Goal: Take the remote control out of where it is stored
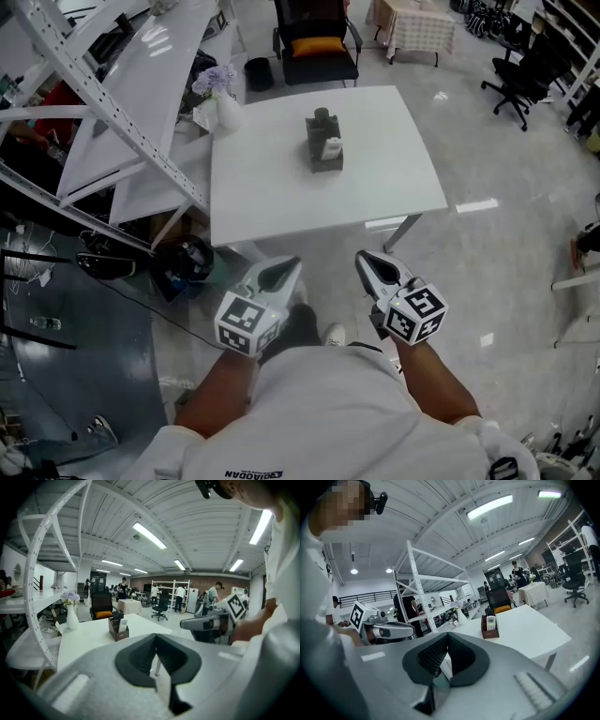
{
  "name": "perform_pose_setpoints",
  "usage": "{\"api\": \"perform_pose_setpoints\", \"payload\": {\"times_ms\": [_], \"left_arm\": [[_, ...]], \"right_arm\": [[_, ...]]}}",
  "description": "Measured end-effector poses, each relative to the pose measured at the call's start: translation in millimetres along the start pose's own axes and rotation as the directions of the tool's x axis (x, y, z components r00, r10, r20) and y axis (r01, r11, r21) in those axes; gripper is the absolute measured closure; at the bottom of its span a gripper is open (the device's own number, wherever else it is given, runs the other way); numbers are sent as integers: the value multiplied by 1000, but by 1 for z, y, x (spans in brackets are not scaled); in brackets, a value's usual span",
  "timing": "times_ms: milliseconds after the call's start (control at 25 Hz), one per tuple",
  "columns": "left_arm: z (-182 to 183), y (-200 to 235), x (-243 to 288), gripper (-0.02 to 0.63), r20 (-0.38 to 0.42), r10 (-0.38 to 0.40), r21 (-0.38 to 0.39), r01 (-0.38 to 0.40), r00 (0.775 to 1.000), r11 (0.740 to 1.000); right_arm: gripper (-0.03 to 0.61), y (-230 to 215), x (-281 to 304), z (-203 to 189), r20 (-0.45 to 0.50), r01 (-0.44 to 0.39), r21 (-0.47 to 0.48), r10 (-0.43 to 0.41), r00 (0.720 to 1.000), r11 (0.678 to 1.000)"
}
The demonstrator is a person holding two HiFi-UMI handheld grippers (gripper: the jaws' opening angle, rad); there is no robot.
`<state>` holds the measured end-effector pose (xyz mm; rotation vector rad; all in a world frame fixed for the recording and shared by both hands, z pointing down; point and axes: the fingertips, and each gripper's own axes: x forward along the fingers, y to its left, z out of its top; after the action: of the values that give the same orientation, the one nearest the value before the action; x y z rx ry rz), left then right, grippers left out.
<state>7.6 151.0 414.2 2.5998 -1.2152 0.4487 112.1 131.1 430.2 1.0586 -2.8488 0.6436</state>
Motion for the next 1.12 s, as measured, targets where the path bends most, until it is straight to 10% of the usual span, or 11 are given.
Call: {"api": "perform_pose_setpoints", "payload": {"times_ms": [1120], "left_arm": [[21,129,90,612,-38,-49,12,50,998,999]], "right_arm": [[572,-74,130,28,-93,87,-35,-90,992,996]]}}
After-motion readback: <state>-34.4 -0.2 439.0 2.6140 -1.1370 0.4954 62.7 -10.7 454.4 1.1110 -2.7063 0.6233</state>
